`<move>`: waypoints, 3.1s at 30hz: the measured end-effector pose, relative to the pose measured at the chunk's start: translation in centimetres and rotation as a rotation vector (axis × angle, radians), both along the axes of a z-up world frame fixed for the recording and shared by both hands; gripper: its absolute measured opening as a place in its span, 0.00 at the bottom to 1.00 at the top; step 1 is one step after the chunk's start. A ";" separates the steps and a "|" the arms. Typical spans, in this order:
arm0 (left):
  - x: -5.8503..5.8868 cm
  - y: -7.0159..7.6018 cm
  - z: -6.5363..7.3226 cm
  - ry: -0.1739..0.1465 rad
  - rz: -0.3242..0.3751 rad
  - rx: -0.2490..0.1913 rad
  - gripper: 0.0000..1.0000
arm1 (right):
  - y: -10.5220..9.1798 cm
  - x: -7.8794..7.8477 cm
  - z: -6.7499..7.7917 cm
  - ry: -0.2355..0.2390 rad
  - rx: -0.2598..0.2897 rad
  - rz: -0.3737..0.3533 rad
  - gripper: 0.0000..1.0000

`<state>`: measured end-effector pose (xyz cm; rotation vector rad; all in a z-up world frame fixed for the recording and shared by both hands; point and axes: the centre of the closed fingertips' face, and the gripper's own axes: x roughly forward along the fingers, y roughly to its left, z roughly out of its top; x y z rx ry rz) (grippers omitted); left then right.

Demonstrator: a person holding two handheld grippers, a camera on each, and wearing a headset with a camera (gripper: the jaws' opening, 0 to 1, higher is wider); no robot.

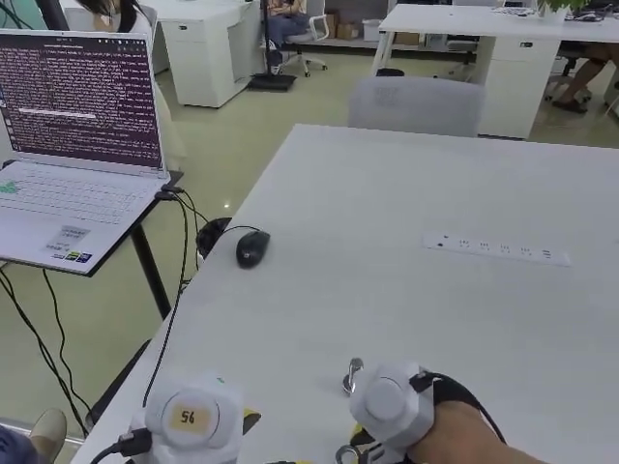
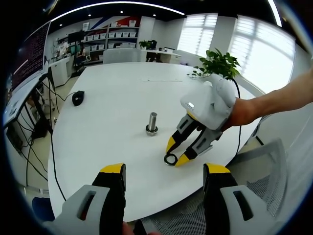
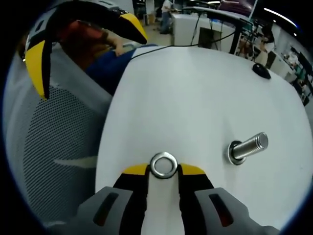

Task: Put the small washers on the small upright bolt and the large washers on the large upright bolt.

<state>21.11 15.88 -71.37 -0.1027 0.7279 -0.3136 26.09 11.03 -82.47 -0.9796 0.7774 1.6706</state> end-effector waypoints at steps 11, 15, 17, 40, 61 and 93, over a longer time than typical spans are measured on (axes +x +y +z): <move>-0.2 0.2 -0.2 0.002 0.009 -0.005 0.64 | 0.0 0.0 -0.2 -0.075 -0.107 0.069 0.24; -0.2 0.0 -0.2 0.001 0.005 -0.007 0.64 | 0.2 0.2 -0.1 -0.051 -0.078 0.037 0.23; -0.1 -0.1 -0.1 0.000 0.005 -0.007 0.64 | 0.1 0.2 -0.1 -0.048 -0.069 0.026 0.23; 0.0 0.5 0.0 -0.005 0.019 -0.009 0.64 | 0.0 2.7 3.4 -0.041 0.014 -0.072 0.23; 0.5 0.3 0.6 -0.012 0.003 -0.001 0.64 | 2.9 9.8 8.1 -0.080 0.111 -0.200 0.23; 0.1 0.7 0.1 -0.001 0.017 -0.006 0.64 | 3.0 10.0 3.9 -0.067 -0.008 -0.201 0.23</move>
